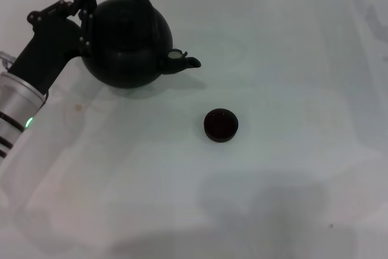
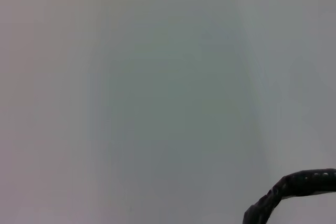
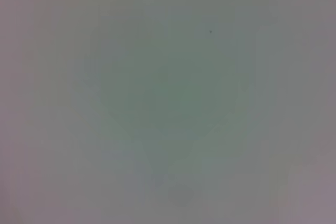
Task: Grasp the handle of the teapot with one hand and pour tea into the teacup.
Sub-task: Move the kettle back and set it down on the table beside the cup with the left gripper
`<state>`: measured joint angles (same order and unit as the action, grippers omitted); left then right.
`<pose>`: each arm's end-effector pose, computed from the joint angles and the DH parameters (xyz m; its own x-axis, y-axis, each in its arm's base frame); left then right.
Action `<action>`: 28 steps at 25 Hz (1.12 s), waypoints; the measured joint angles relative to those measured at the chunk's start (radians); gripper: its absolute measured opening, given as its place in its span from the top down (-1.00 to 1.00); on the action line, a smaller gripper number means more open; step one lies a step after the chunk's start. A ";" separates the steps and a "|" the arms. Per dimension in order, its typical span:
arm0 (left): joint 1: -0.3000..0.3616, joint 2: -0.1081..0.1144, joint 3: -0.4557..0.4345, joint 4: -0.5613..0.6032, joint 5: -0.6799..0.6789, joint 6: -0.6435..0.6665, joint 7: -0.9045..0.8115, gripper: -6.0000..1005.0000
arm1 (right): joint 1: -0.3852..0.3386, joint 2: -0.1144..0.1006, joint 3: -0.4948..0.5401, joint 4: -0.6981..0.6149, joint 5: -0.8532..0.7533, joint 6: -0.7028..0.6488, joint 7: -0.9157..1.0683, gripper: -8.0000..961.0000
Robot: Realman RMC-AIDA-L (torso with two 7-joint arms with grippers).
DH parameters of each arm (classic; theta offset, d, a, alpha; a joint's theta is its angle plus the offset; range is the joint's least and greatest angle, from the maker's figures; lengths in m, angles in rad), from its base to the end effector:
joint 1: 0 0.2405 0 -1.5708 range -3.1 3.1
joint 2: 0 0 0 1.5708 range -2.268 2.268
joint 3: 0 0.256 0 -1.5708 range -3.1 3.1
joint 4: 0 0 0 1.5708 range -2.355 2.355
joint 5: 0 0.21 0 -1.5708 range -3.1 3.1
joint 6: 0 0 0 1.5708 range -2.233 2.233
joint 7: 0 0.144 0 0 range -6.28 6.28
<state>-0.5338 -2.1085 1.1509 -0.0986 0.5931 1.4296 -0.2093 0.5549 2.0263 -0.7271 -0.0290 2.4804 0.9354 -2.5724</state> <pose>-0.2917 0.3109 -0.0432 0.7301 -0.1325 0.6704 0.5518 -0.4643 -0.6927 0.3660 0.3676 0.0237 0.5073 -0.1333 -0.8514 -0.8585 0.0080 -0.5128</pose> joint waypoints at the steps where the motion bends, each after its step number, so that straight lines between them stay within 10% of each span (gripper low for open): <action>1: 0.003 0.000 0.000 -0.004 -0.001 0.000 -0.018 0.79 | 0.000 0.000 0.000 0.000 0.000 0.000 0.000 -0.82; 28: 0.023 0.001 -0.143 -0.090 0.094 -0.070 -0.054 0.79 | 0.004 0.002 0.000 0.002 0.000 0.000 0.004 -0.82</action>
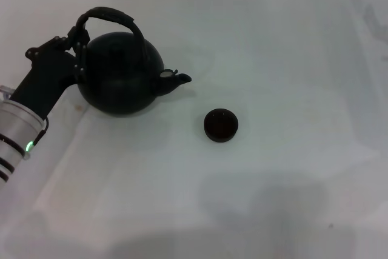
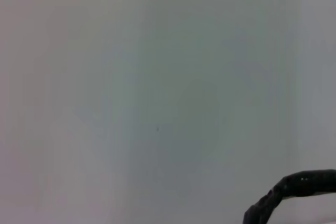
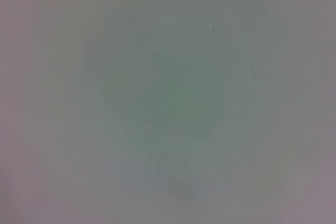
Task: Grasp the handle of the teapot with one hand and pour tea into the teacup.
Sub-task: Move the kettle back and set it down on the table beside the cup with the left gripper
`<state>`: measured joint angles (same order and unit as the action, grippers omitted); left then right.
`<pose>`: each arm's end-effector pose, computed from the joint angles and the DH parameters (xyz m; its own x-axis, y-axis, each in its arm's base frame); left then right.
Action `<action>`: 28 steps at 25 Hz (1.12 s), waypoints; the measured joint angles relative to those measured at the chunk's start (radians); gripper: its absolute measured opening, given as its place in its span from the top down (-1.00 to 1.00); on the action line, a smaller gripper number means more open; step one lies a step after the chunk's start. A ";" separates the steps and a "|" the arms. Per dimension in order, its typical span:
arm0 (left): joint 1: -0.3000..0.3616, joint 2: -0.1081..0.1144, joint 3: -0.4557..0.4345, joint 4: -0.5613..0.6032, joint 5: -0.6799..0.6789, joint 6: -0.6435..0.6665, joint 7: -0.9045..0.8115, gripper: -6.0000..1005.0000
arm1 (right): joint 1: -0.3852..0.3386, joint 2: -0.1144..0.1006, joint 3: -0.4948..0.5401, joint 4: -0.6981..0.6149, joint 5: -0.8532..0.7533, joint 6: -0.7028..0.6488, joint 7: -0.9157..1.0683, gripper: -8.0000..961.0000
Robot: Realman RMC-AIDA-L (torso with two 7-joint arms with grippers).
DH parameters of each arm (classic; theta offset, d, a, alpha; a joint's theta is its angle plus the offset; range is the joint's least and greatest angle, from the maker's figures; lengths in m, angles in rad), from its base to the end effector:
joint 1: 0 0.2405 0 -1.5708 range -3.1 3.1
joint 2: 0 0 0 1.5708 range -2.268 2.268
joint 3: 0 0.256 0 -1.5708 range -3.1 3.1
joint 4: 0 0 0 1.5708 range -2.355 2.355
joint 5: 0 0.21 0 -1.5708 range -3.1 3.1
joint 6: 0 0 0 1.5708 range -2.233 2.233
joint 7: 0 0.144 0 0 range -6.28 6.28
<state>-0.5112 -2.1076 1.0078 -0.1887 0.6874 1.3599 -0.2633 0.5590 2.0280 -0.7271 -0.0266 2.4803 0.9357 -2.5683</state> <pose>-0.3161 0.2919 -0.0580 0.6899 0.0462 0.7224 0.6759 -0.3984 -0.6200 0.3644 0.3685 0.0223 0.5020 -0.1338 -0.8545 -0.8619 0.0048 -0.5071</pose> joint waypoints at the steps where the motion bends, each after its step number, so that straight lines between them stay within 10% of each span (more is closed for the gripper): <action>1: 0.000 0.000 0.000 0.000 0.001 -0.002 -0.002 0.79 | 0.000 0.000 0.000 0.000 0.000 0.000 0.000 -0.82; 18: 0.004 0.000 0.000 0.000 0.065 -0.021 -0.009 0.79 | -0.008 0.000 0.000 0.013 -0.003 0.005 0.022 -0.82; 28: 0.034 0.002 -0.001 0.000 0.064 0.027 -0.012 0.31 | -0.015 0.000 0.000 0.023 -0.006 0.022 0.022 -0.82</action>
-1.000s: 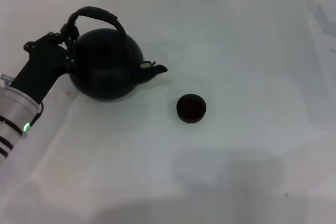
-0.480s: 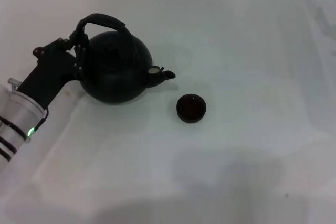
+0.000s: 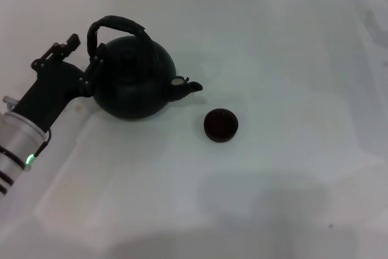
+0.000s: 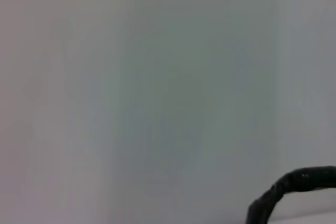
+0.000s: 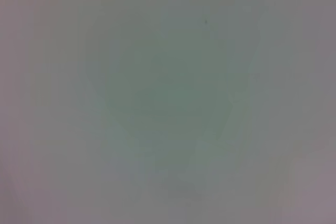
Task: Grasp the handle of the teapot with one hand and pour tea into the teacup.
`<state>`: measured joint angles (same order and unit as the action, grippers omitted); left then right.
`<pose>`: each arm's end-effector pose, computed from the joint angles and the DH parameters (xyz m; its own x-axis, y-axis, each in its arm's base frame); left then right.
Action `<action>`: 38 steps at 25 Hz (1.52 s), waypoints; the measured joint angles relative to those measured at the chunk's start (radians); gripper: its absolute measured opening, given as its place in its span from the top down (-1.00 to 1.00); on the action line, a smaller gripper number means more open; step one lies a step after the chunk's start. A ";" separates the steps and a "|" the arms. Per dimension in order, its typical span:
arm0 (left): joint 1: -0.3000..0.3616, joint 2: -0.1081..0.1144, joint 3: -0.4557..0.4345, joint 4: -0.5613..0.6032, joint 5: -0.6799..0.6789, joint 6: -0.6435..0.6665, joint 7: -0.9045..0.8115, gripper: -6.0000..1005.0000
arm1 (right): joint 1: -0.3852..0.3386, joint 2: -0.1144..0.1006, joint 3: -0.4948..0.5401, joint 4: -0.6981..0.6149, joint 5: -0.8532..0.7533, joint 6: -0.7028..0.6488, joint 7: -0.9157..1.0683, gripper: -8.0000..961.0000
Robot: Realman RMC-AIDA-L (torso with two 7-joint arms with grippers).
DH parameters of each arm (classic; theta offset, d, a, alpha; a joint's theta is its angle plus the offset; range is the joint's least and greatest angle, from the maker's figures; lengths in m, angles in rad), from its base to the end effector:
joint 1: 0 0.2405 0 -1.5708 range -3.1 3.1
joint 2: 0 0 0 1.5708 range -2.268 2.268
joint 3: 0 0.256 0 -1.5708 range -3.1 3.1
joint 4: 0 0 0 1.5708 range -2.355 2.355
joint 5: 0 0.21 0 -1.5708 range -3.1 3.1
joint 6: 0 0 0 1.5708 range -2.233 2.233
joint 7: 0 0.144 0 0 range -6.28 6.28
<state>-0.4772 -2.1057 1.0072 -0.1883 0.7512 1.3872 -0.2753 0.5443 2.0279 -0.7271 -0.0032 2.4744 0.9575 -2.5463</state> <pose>-0.3187 0.2776 -0.0621 0.6870 0.0595 0.7243 0.6706 -0.4359 -0.6003 0.3688 0.3595 0.0176 0.4733 -0.1451 -0.8688 -0.8775 0.0091 -0.4796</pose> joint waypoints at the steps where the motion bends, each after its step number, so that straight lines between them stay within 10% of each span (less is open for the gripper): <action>1: 0.008 0.001 -0.003 0.000 -0.001 0.013 -0.003 0.28 | 0.000 0.000 0.000 0.001 0.000 0.004 0.000 -0.82; 14: 0.123 0.010 -0.165 0.014 -0.010 0.108 -0.064 -0.69 | -0.008 0.000 -0.001 0.001 -0.002 0.010 0.000 -0.82; 24: 0.146 0.015 -0.395 0.014 -0.013 0.098 -0.102 -0.67 | -0.019 0.000 -0.010 0.001 -0.003 0.021 0.000 -0.82; 38: 0.134 0.017 -0.413 0.014 -0.069 0.060 -0.112 -0.66 | -0.023 -0.002 -0.008 0.002 -0.003 0.026 0.000 -0.82</action>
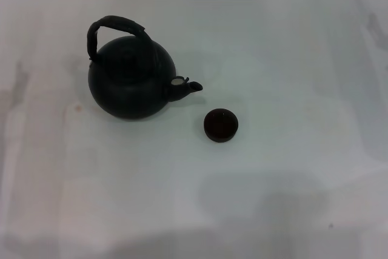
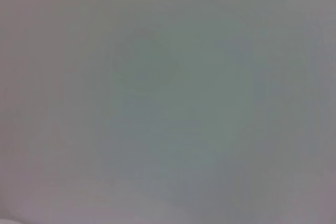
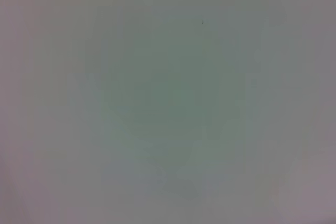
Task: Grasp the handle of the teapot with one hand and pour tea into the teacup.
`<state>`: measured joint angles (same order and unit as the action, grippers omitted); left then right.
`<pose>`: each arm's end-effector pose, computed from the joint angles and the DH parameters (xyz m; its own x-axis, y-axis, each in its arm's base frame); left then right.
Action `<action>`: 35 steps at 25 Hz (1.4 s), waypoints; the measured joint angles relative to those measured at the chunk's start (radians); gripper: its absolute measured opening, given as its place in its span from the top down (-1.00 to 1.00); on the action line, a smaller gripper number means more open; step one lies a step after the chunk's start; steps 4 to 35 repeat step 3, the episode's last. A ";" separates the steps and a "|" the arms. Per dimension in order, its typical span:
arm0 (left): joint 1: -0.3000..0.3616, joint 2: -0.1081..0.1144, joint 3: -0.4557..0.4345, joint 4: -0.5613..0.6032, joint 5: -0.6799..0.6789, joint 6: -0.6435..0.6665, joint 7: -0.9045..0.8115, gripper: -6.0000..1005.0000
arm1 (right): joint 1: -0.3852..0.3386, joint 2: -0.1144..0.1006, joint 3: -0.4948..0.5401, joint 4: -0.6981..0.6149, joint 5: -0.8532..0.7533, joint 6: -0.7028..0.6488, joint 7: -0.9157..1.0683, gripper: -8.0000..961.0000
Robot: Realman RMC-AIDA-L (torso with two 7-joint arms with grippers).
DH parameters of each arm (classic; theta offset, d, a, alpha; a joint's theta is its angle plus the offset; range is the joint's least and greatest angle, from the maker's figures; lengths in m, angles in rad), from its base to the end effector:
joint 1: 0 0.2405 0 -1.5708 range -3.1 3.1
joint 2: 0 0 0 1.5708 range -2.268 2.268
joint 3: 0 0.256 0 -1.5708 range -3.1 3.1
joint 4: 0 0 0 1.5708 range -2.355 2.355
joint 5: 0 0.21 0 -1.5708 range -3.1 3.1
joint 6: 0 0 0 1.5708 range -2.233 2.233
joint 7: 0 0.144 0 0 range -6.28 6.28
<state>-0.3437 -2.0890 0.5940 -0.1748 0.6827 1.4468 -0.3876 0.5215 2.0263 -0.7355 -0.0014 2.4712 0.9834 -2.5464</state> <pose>-0.3737 0.2544 -0.0007 0.4786 -0.0793 0.8744 0.8779 0.0621 -0.4749 0.3735 0.3513 0.0184 0.4774 -0.1409 -0.8673 -0.8756 0.0067 -0.4830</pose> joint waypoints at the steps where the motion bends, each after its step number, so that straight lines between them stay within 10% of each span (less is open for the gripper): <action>1: 0.000 0.000 0.000 0.000 -0.010 0.000 0.000 -0.66 | 0.000 0.000 0.001 0.000 0.000 0.000 0.000 -0.82; 35: 0.000 0.001 0.000 0.000 -0.020 0.000 0.000 -0.66 | 0.000 -0.001 0.003 0.000 0.000 0.000 0.010 -0.82</action>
